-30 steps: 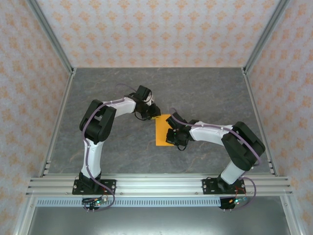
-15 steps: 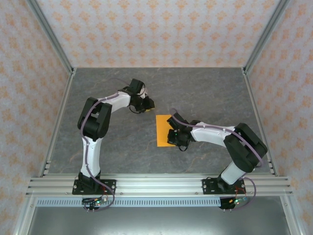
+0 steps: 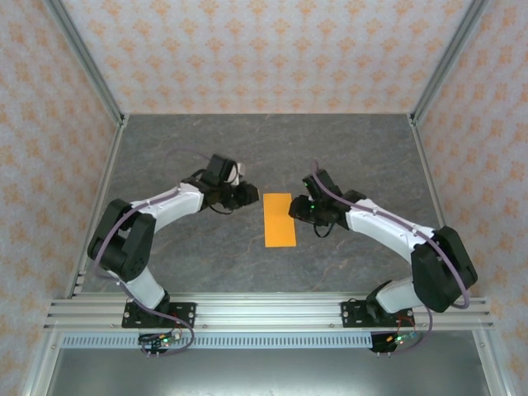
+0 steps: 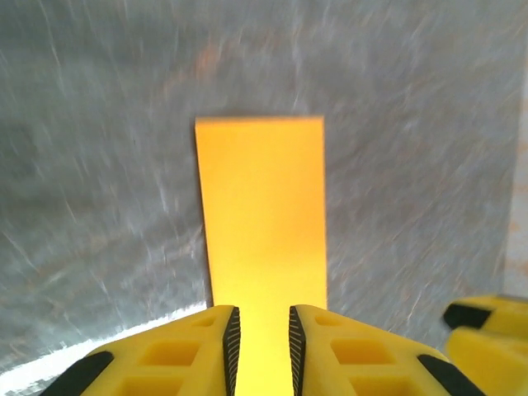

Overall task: Fold a paper plane with a square sheet of paper (fold left side to right side)
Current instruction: First fold the square sheet of paper in half at the center of the table, then hold the square sheet of paper at the center of the table, then first fold the square sheet of paper in half at the center of the table.

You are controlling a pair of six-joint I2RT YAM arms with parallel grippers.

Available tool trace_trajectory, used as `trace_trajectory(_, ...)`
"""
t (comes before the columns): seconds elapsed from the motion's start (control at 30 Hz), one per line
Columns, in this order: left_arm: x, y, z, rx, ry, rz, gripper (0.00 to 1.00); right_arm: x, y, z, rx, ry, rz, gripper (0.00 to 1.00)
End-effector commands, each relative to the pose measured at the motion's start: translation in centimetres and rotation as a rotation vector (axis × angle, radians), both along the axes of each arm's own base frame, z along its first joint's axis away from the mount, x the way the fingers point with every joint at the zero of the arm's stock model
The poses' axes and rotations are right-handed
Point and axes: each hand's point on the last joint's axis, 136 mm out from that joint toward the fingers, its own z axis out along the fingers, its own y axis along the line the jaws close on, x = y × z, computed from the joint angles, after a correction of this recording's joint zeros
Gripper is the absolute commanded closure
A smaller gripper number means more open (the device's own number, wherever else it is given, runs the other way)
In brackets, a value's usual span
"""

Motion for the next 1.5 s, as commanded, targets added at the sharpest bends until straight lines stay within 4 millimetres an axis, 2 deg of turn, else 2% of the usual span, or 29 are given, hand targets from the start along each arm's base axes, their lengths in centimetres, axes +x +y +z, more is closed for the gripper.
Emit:
trace_trajectory(0.0, 0.9, -1.6, 0.1, -0.043, -0.021, 0.005, 0.76, 0.4, 1.5, 0.0, 0.098, -0.002, 0.043, 0.64)
trace_trajectory(0.13, 1.2, -3.9, -0.8, -0.072, -0.001, -0.029, 0.78, 3.2, 3.4, -0.2, 0.205, -0.001, 0.027, 0.75)
trace_trajectory(0.23, 1.3, -4.8, -1.6, -0.07, 0.009, -0.037, 0.79, 5.4, 4.3, -0.7, 0.217, -0.002, 0.011, 0.81)
trace_trajectory(0.33, 1.5, -5.1, -2.4, -0.071, 0.021, -0.03, 0.8, 7.2, 5.3, -1.4, 0.208, 0.011, 0.011, 0.85)
trace_trajectory(0.5, 0.9, -6.0, -3.7, -0.071, 0.044, -0.051, 0.8, 8.9, 6.9, -3.1, 0.213, 0.058, 0.025, 0.86)
trace_trajectory(0.77, -0.3, -5.9, -5.2, -0.049, 0.069, -0.059, 0.8, 8.8, 6.9, -6.6, 0.16, 0.16, 0.003, 0.87)
trace_trajectory(1.0, -2.3, -5.3, -6.7, -0.022, 0.098, -0.079, 0.8, 7.5, 5.4, -9.5, 0.075, 0.251, -0.041, 0.87)
trace_trajectory(1.17, -4.5, -4.9, -7.1, -0.017, 0.106, -0.102, 0.8, 6.9, 4.8, -10.2, 0.036, 0.276, -0.056, 0.87)
trace_trajectory(1.47, -9.8, -4.5, -6.7, 0.038, 0.093, -0.176, 0.79, 6.5, 4.9, -10.6, 0.02, 0.286, -0.059, 0.87)
